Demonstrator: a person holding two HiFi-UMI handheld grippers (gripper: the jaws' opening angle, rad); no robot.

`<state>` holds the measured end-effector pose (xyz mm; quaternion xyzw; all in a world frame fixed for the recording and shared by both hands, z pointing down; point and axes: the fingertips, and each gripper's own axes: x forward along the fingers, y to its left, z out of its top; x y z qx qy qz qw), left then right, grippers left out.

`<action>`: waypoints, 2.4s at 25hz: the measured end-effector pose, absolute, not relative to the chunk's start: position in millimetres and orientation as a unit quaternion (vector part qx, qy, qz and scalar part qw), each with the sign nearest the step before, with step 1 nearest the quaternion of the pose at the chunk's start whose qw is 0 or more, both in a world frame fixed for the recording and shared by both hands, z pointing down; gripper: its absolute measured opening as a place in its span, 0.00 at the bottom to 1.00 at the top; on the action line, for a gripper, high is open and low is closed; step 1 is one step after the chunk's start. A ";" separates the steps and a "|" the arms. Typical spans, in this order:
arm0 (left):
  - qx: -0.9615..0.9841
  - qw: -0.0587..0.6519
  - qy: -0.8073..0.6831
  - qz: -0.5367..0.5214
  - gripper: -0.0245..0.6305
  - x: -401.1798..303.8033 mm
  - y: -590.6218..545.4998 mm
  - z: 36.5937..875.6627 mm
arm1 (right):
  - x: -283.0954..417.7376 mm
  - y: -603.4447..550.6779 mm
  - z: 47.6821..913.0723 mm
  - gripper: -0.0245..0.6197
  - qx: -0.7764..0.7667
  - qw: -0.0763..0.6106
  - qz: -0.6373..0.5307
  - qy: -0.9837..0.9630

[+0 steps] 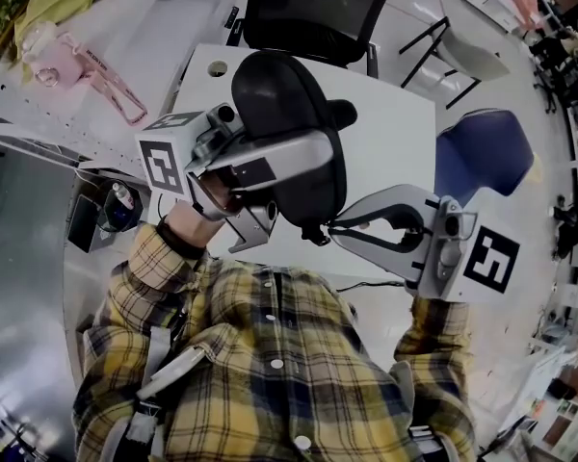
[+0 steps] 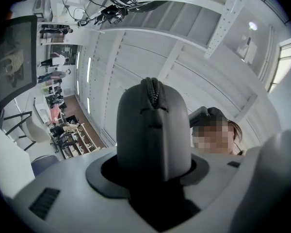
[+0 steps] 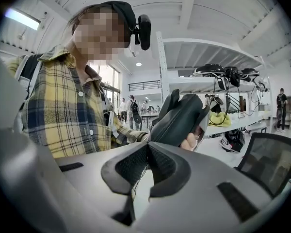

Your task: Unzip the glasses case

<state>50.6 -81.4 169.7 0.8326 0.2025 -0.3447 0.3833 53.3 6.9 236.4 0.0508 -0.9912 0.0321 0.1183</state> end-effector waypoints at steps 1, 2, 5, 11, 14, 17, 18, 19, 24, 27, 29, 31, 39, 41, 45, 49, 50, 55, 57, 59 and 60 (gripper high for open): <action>0.832 0.383 0.201 -0.347 0.41 50.5 -81.8 168.9 | 53.2 7.2 237.1 0.04 0.053 0.117 0.032 -0.991; 0.831 0.383 0.199 -0.351 0.41 50.5 -82.1 168.1 | 53.3 7.7 237.5 0.04 0.056 0.115 0.032 -0.991; 0.828 0.385 0.191 -0.360 0.41 50.7 -83.3 167.3 | 53.4 9.1 238.7 0.04 0.064 0.109 0.033 -0.991; 0.829 0.380 0.177 -0.369 0.41 53.0 -80.7 164.8 | 54.3 13.0 244.5 0.04 0.075 0.098 0.045 -0.991; 0.829 0.377 0.176 -0.373 0.41 56.9 -77.3 162.3 | 51.1 18.8 258.0 0.04 0.068 0.104 0.058 -0.991; 0.814 0.380 0.179 -0.402 0.42 50.6 -81.9 153.3 | 48.6 23.3 273.5 0.04 0.079 0.119 0.068 -0.987; 0.815 0.374 0.178 -0.405 0.41 48.4 -82.8 150.3 | 47.7 25.3 274.2 0.04 0.079 0.114 0.074 -0.987; 0.820 0.367 0.176 -0.402 0.41 47.1 -82.6 148.7 | 46.8 27.1 273.7 0.04 0.078 0.111 0.078 -0.988; 0.834 0.352 0.177 -0.387 0.42 45.2 -78.2 150.2 | 49.9 26.8 272.0 0.04 0.090 0.108 0.081 -0.987; 0.842 0.343 0.176 -0.377 0.41 44.8 -75.3 151.2 | 51.6 25.7 270.5 0.04 0.097 0.105 0.082 -0.986; 0.855 0.330 0.170 -0.362 0.42 45.5 -72.5 152.8 | 53.1 25.1 270.3 0.04 0.101 0.106 0.083 -0.986; 0.870 0.315 0.162 -0.342 0.42 46.8 -69.5 155.9 | 54.9 23.8 269.9 0.04 0.106 0.107 0.084 -0.985; 0.949 0.208 0.108 -0.210 0.42 59.8 -47.1 185.0 | 61.1 23.7 269.8 0.04 0.124 0.105 0.088 -0.983; 0.963 0.183 0.088 -0.180 0.42 62.6 -43.9 193.4 | 64.1 21.7 269.1 0.04 0.132 0.103 0.089 -0.982; 0.983 0.131 0.045 -0.121 0.42 64.1 -40.9 212.5 | 69.5 16.9 267.1 0.04 0.152 0.093 0.095 -0.979; 0.992 0.099 0.011 -0.081 0.41 64.2 -39.7 229.6 | 74.8 14.3 264.6 0.04 0.171 0.083 0.089 -0.978; 0.992 0.096 0.005 -0.077 0.42 63.9 -40.3 232.9 | 76.2 12.9 264.3 0.04 0.178 0.079 0.088 -0.977; 0.994 0.090 -0.027 -0.064 0.42 61.9 -43.1 251.9 | 83.3 -3.9 264.5 0.04 0.239 0.049 0.090 -0.966; 0.993 0.088 -0.038 -0.062 0.42 61.3 -43.1 258.1 | 87.1 -12.6 264.0 0.04 0.267 0.036 0.084 -0.959; 0.993 0.094 -0.041 -0.065 0.42 60.1 -42.6 263.6 | 90.2 -18.4 264.7 0.04 0.289 0.026 0.090 -0.953; 0.992 0.098 -0.042 -0.066 0.42 59.5 -42.4 266.4 | 91.6 -21.2 265.3 0.04 0.300 0.021 0.093 -0.949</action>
